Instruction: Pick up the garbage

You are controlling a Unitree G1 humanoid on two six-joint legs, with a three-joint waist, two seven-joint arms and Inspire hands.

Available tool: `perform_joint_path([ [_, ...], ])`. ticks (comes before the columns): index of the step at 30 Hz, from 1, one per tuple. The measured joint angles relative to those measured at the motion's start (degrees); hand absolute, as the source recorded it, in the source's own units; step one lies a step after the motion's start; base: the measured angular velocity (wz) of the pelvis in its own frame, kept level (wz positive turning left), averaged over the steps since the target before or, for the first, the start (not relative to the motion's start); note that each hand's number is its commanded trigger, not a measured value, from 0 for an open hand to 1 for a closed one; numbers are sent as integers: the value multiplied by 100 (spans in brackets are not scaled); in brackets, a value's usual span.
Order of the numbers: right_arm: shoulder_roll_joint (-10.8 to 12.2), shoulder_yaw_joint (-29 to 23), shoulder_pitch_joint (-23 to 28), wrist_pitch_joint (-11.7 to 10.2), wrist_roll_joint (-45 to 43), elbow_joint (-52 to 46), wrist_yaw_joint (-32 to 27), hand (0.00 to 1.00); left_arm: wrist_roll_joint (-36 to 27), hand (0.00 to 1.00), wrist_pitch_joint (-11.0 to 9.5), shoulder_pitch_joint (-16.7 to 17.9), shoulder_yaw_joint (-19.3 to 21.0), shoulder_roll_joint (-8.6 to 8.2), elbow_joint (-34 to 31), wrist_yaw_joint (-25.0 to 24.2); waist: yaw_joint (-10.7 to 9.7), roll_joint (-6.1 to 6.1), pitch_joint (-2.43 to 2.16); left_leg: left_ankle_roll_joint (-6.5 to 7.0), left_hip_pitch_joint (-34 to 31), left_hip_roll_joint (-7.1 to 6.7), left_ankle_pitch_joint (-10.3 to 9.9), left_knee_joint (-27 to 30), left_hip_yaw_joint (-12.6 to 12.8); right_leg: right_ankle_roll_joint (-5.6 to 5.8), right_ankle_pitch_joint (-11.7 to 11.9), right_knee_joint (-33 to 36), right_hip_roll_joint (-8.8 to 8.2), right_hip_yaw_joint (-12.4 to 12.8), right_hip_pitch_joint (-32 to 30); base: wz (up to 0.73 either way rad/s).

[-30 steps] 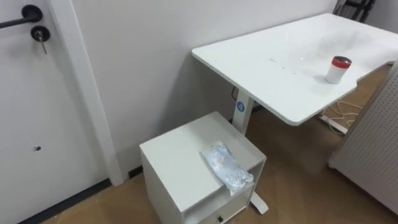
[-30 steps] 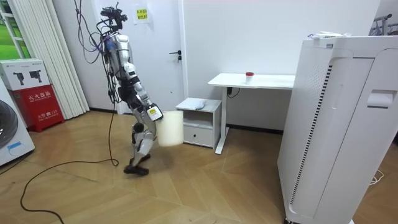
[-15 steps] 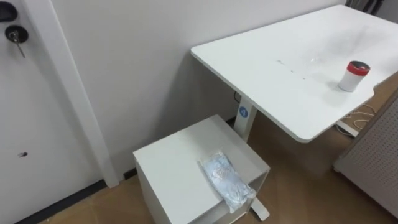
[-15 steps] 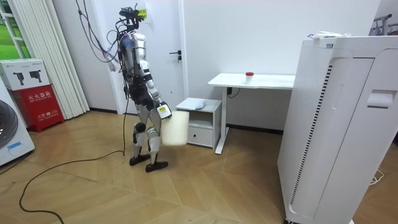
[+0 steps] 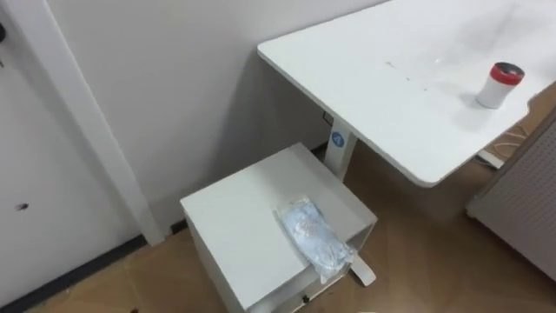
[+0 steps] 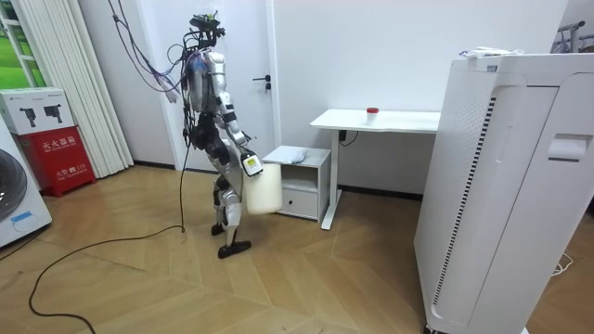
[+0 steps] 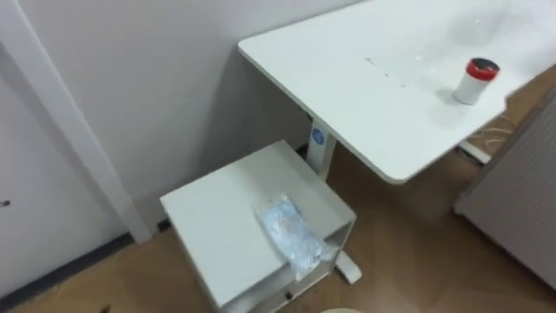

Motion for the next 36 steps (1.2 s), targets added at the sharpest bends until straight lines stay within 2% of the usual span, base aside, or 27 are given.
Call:
perform_joint_path([
  [1,-3,13,-31,-4,-2,-1,22,100,-19,0,-66,-45,-50,0,10,53,-3,17,9,2,2,-2,-2,-20,26,0,0,-8,-4,-30,-17,-29],
  [3,-3,90,-127,0,-2,-5,15,100,-157,0,-230,-257,-136,18,15,239,-96,97,56,-1,-13,-6,-1,-81,70,-11,16,112,-9,-49,-151,-23],
  [6,-36,229,-167,-3,93,-53,-16,100,-488,0,-397,-569,-157,35,213,494,-213,177,74,-40,-82,1,31,-133,165,-42,8,309,-37,-16,-406,-22],
  [11,-99,269,-168,-122,241,-225,-40,100,-666,0,-569,-823,-262,127,464,709,-394,165,96,-58,-273,7,140,-201,323,-112,-37,524,-96,2,-781,-15],
  [16,-244,462,-204,-206,532,-227,-75,100,-632,0,-631,-1140,-311,168,721,913,-440,143,124,-56,-516,85,137,-76,422,-141,-41,629,-87,-18,-1081,-10],
  [19,-248,468,-249,-255,550,-238,-114,100,-644,0,-694,-1271,-466,284,823,992,-515,136,167,-56,-652,101,137,-73,458,-162,-28,717,-93,-34,-1274,-10],
  [20,-250,468,-271,-265,563,-240,-129,100,-654,0,-721,-1323,-489,294,829,1000,-537,136,208,-56,-682,100,136,-73,463,-164,-27,732,-96,-35,-1319,-7],
  [25,-266,686,-385,-310,757,-241,-307,100,-722,0,-789,-1632,-644,300,828,1251,-615,162,245,-45,-1002,160,125,52,509,-176,-19,810,-70,-21,-1621,-2],
  [32,-352,884,-432,-369,1178,-277,-402,100,-705,0,-806,-2096,-1077,301,812,1514,-887,252,308,-9,-1242,193,84,172,645,-180,-17,995,-75,95,-1958,-9],
  [34,-377,884,-444,-365,1206,-345,-473,100,-703,0,-806,-2210,-1179,302,821,1597,-961,276,319,0,-1402,233,59,311,685,-180,-17,1115,-59,138,-2146,-18],
  [36,-401,895,-472,-325,1211,-356,-505,100,-682,0,-807,-2405,-1230,298,1041,1602,-992,280,324,-14,-1561,335,-41,547,757,-187,-20,1283,24,258,-2352,-32],
])
